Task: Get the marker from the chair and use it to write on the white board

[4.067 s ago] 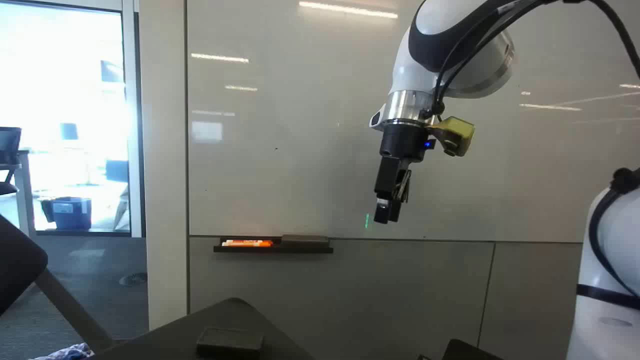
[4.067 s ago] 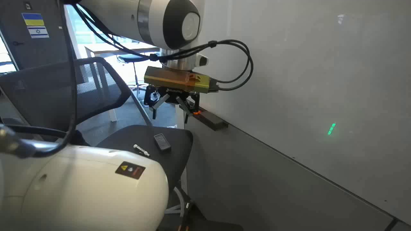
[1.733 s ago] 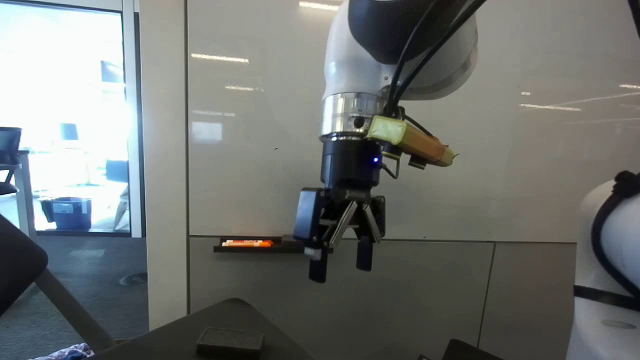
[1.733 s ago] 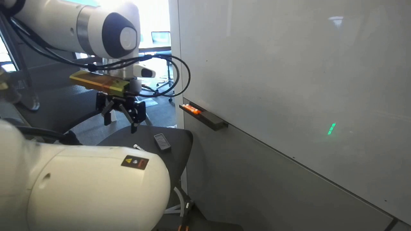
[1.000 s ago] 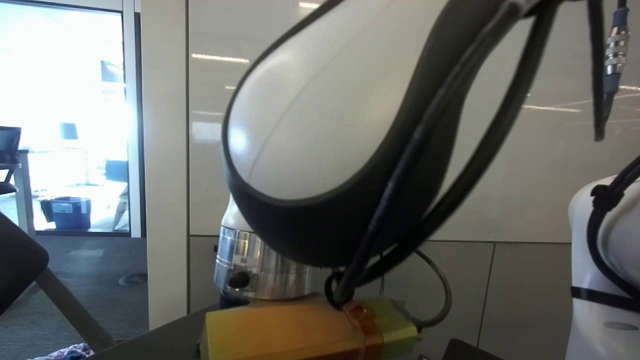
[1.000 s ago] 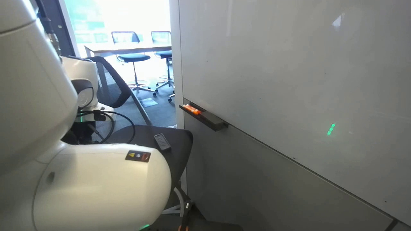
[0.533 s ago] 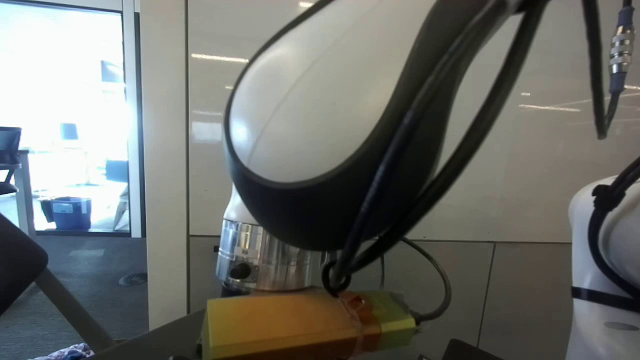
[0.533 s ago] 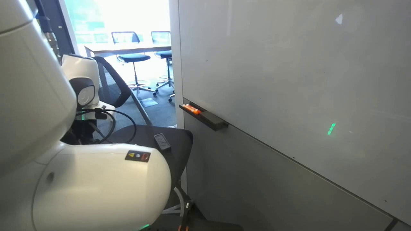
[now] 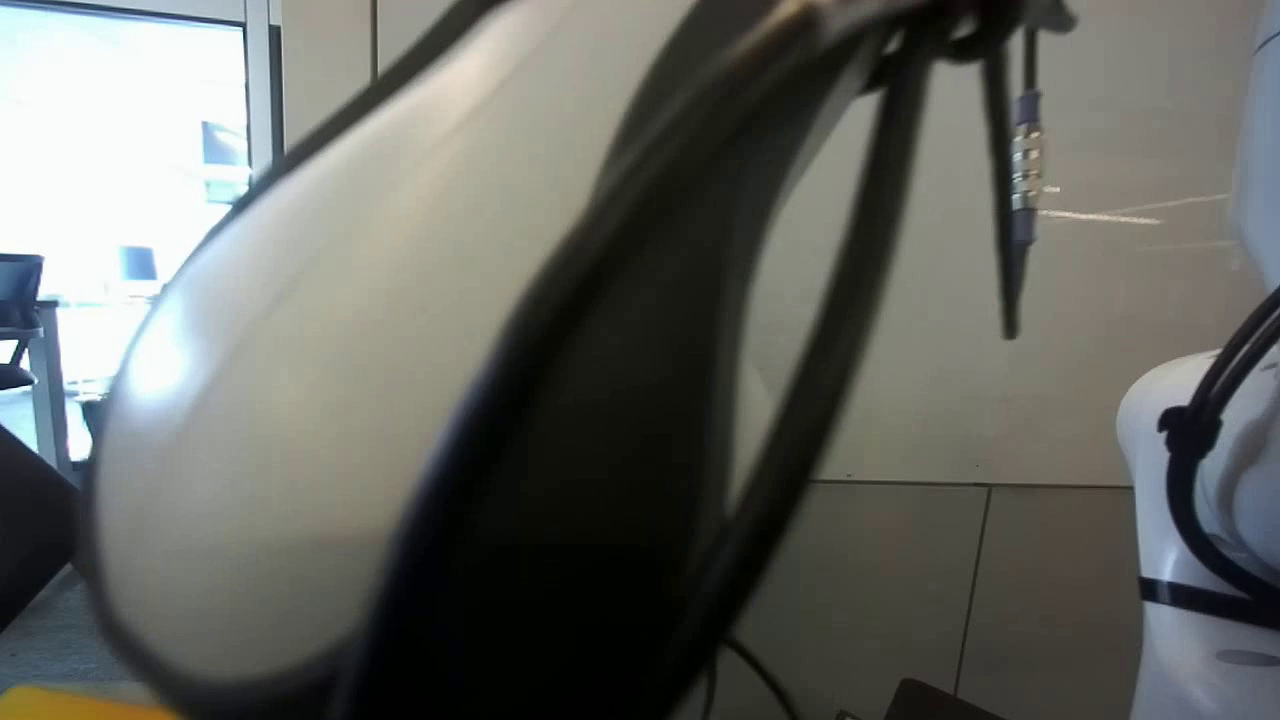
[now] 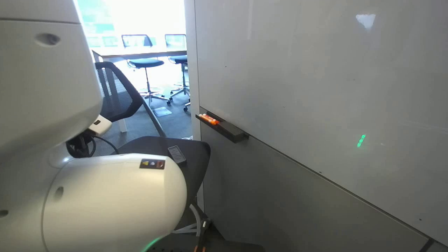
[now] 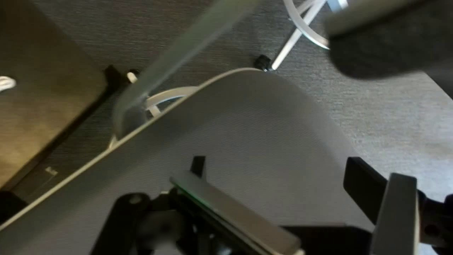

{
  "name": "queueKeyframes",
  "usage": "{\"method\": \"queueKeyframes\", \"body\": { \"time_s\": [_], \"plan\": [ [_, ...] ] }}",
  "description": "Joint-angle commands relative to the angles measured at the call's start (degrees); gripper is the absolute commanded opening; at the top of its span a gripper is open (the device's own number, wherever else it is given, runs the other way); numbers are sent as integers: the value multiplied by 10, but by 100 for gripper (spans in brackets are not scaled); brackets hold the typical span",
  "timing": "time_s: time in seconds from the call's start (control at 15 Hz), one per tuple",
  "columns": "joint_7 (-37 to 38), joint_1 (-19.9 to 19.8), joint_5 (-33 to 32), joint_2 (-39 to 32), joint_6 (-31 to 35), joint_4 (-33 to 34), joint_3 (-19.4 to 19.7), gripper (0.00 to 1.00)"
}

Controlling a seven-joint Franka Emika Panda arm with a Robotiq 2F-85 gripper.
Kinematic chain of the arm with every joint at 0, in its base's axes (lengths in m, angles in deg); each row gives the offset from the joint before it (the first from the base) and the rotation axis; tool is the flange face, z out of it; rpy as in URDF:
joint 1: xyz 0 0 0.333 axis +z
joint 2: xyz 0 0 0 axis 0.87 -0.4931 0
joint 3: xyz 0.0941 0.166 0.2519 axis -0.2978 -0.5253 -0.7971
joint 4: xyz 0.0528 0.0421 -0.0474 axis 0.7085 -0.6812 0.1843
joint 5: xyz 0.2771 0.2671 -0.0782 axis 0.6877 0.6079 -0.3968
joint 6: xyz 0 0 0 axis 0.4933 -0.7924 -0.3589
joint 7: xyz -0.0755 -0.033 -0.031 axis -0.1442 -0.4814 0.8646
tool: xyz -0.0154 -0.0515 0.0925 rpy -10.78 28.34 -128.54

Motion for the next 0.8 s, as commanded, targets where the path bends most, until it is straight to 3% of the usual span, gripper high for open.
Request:
{"method": "queueKeyframes", "body": {
  "time_s": [0.0,0.13,0.33,0.53,0.73],
  "plan": [
    [119,2,-114,-97,108,72,54,100],
    [185,47,-187,-131,157,97,139,100],
    [239,125,-222,-178,205,130,277,100],
    [270,242,-165,-214,217,151,413,100],
    [357,358,-123,-225,154,163,517,100]
  ]
}}
